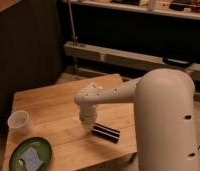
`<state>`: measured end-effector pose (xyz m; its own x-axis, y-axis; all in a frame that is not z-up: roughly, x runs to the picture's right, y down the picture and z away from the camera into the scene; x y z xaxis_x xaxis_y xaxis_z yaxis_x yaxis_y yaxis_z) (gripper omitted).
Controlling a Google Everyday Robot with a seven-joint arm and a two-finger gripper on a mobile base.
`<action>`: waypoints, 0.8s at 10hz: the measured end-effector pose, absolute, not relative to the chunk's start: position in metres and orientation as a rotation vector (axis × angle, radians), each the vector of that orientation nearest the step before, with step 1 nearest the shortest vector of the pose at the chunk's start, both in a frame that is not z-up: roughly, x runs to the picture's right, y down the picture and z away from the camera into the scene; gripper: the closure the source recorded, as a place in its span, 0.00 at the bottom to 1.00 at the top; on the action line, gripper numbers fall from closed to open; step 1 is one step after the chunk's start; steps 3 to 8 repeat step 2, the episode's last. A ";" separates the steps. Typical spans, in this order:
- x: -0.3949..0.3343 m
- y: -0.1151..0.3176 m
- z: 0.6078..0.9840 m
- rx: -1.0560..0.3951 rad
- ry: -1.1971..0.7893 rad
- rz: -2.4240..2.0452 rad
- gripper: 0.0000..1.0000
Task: Push the eraser across the table
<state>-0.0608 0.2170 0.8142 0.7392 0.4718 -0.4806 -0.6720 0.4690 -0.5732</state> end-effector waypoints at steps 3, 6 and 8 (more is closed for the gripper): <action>-0.063 0.215 0.812 -0.829 0.252 0.709 0.95; -0.063 0.215 0.812 -0.829 0.252 0.709 0.95; -0.063 0.215 0.812 -0.829 0.252 0.709 0.95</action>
